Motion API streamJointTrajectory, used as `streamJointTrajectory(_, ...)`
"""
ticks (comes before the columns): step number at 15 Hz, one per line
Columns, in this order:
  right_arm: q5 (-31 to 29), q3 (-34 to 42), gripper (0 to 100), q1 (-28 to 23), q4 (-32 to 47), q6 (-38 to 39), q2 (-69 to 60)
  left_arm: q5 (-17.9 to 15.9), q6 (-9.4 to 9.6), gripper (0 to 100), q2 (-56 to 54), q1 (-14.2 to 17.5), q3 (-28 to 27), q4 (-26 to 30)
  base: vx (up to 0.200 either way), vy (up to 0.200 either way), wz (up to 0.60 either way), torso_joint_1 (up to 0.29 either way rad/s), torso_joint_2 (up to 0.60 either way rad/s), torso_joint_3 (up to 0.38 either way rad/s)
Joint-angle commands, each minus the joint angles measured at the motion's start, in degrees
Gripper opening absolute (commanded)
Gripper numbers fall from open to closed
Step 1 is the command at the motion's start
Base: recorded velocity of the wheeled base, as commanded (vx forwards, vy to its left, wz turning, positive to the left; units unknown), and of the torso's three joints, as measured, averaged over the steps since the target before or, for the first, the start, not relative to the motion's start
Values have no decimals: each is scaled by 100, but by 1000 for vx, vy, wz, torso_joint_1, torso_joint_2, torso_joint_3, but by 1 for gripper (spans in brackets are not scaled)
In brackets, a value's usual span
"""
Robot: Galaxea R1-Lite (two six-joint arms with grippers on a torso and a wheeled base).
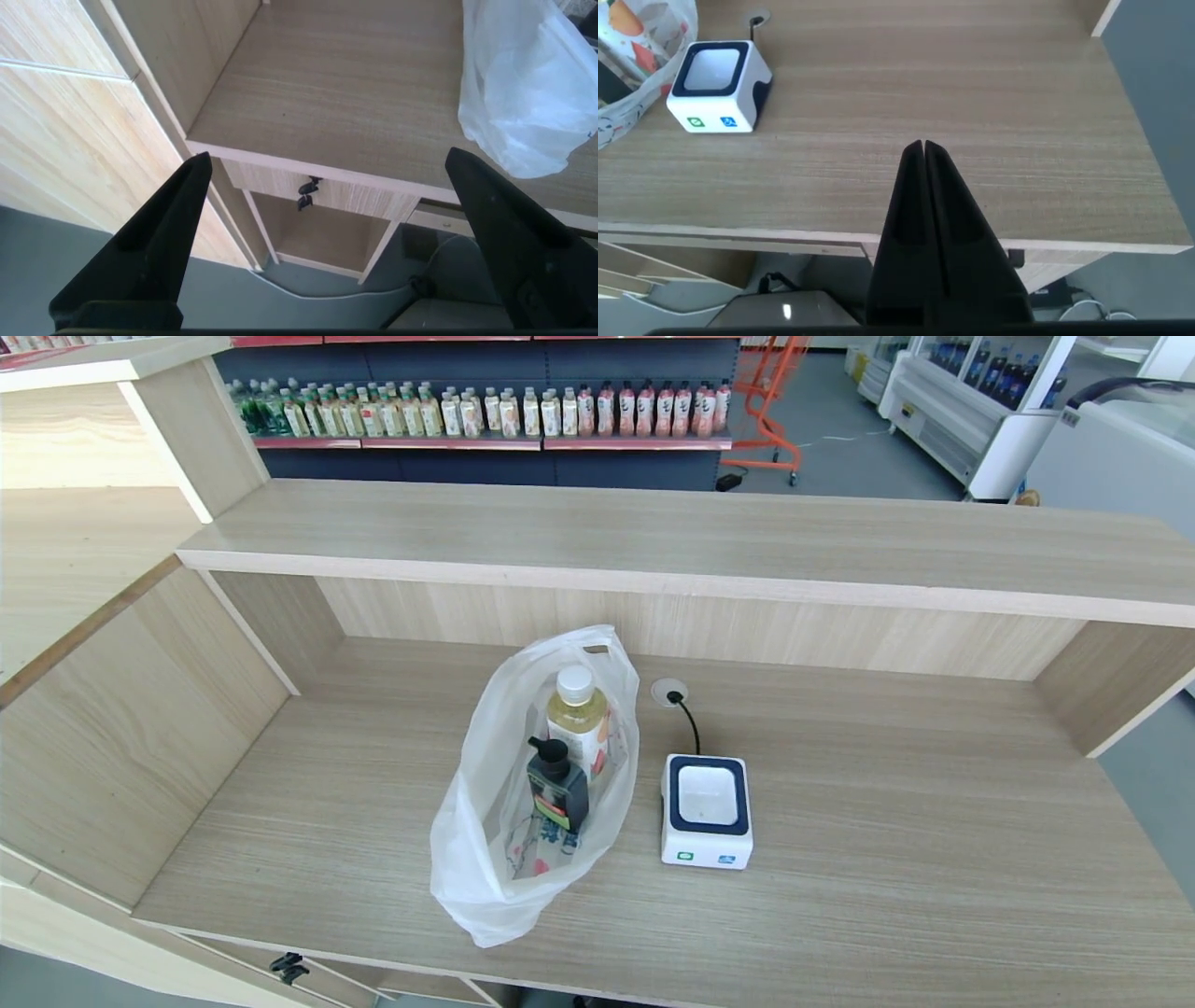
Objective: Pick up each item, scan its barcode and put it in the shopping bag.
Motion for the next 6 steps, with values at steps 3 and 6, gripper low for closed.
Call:
streamJointTrajectory(3,-2,0,0,2,-4,-5,24,1,0,100,-2,1,0,1,0,0,0,0,0,0)
streamJointTrajectory(6,-2,0,0,2,-4,-5,24,1,0,100,-2,1,0,1,0,0,0,0,0,0)
